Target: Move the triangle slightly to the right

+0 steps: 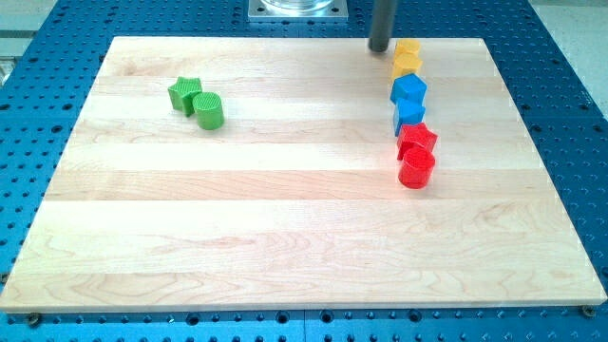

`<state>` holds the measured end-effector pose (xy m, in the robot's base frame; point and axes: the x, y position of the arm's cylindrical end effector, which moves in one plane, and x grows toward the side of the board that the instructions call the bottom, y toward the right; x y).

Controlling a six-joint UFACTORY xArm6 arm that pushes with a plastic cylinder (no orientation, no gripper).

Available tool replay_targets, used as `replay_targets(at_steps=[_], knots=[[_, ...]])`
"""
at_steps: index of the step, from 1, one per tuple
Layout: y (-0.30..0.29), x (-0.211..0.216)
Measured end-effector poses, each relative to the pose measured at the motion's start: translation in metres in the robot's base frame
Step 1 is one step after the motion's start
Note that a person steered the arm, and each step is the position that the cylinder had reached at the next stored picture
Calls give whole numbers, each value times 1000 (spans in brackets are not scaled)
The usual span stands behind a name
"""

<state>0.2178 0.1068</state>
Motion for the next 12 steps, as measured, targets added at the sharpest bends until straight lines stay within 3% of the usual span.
replay_targets(at_steps=[2, 5, 12], knots=[[-15, 94], [-15, 136], [3, 159]])
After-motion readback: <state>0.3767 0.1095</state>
